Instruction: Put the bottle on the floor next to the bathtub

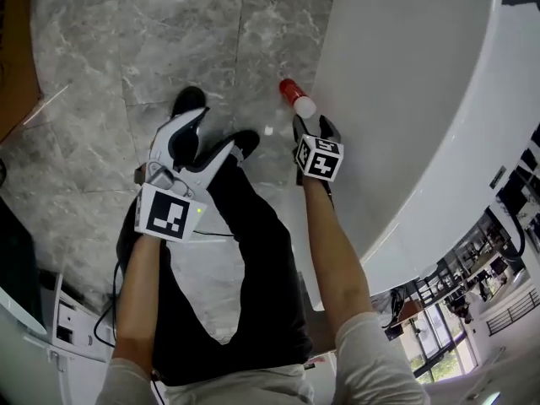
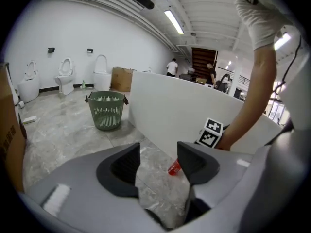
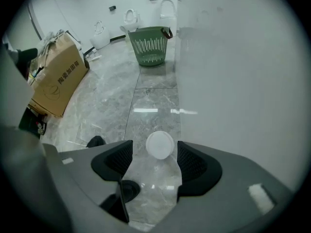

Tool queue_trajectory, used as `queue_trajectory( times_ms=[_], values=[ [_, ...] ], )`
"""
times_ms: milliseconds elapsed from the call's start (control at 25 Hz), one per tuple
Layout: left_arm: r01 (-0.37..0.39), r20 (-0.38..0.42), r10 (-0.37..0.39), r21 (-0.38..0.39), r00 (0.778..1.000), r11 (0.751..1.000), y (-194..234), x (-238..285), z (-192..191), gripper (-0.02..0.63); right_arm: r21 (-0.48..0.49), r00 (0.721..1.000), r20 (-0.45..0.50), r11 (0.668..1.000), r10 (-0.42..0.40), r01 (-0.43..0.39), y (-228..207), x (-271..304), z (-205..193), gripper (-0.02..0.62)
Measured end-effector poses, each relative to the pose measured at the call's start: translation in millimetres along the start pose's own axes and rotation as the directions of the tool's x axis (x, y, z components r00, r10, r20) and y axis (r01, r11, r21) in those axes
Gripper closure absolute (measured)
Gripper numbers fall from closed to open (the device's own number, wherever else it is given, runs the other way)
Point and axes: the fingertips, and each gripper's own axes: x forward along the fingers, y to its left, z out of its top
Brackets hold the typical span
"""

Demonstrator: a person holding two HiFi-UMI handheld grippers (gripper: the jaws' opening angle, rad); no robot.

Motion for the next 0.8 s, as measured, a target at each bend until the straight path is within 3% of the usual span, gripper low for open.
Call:
queue_trajectory(
  times_ms=[120, 280, 400, 520, 680, 800],
  values=[
    [0.009, -0.013, -0.009, 0.001, 1.000, 1.000, -9.4, -9.2, 20.4, 0.319, 0.019, 0.999, 0.031, 1.000, 0.020, -0.020, 3.9, -33.1, 0.9, 0.305],
    [0.090, 0.003, -0.091, 0.076, 0.996, 0.993, -34.0, -14.8, 55.7, 0.319, 0.040, 0.998, 0.055, 0.999, 0.026, -0.029, 10.5, -80.8, -2.1, 0.305],
    [0.163, -0.058, -0.156, 0.128, 0.986, 0.978, -53.9, -15.3, 58.4, 0.319, 0.081, 0.996, 0.083, 0.996, 0.038, -0.045, 19.3, -114.7, -4.1, 0.305],
    [0.233, -0.126, -0.215, 0.146, 0.968, 0.961, -77.9, -19.2, 61.2, 0.319, 0.136, 0.993, 0.111, 0.989, 0.039, -0.054, 27.8, -149.7, -10.6, 0.305],
    [0.329, -0.092, -0.319, 0.138, 0.943, 0.934, -110.8, -31.0, 97.7, 0.319, 0.241, 0.987, 0.162, 0.970, 0.000, -0.040, 35.2, -198.1, -18.1, 0.305],
    [0.408, -0.143, -0.388, 0.167, 0.911, 0.897, -140.4, -40.3, 109.3, 0.319, 0.313, 0.980, 0.196, 0.949, -0.039, -0.025, 40.3, -239.6, -28.4, 0.305]
  ],
)
